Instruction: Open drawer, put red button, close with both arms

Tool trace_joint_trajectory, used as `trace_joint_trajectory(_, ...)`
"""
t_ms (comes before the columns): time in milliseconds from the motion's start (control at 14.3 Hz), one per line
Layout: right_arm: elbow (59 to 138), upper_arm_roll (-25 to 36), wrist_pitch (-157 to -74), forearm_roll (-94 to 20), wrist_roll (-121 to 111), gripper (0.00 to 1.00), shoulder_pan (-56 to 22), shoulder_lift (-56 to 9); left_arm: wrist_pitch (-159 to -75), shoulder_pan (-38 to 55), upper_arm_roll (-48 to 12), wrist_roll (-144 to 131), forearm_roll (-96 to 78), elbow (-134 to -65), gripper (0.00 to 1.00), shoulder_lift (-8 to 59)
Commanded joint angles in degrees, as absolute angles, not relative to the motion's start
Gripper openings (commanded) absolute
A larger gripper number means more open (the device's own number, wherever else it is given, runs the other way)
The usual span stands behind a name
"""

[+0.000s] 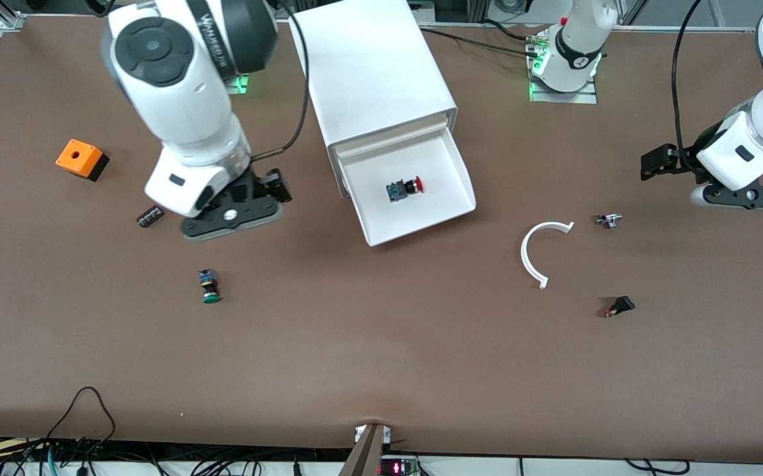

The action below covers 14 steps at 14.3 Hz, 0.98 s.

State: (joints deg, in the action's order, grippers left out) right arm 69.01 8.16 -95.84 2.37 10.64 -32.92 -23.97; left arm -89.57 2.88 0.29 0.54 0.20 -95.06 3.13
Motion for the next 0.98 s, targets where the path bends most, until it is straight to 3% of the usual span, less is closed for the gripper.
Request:
trace_joint_trajectory(0, 71.10, 6.07, -93.35, 0.01, 11.52, 1.00, -25.43, -19.96, -87.72, 2.72, 0.35, 0.26, 0.18, -93.34, 1.00, 3.60)
trace_joint_trajectory(280, 71.80, 0.10, -93.25, -1.49, 6.80, 1.00, -12.07, -17.41, -86.13, 2.72, 0.35, 0.18, 0.09, -93.34, 1.00, 3.60)
trace_joint_trajectory(909, 85.86, 0.09, -93.08, -1.41, -17.38, 1.00, 0.35, -5.10, -86.04, 2.72, 0.35, 0.18, 0.09, -93.34, 1.00, 3.60)
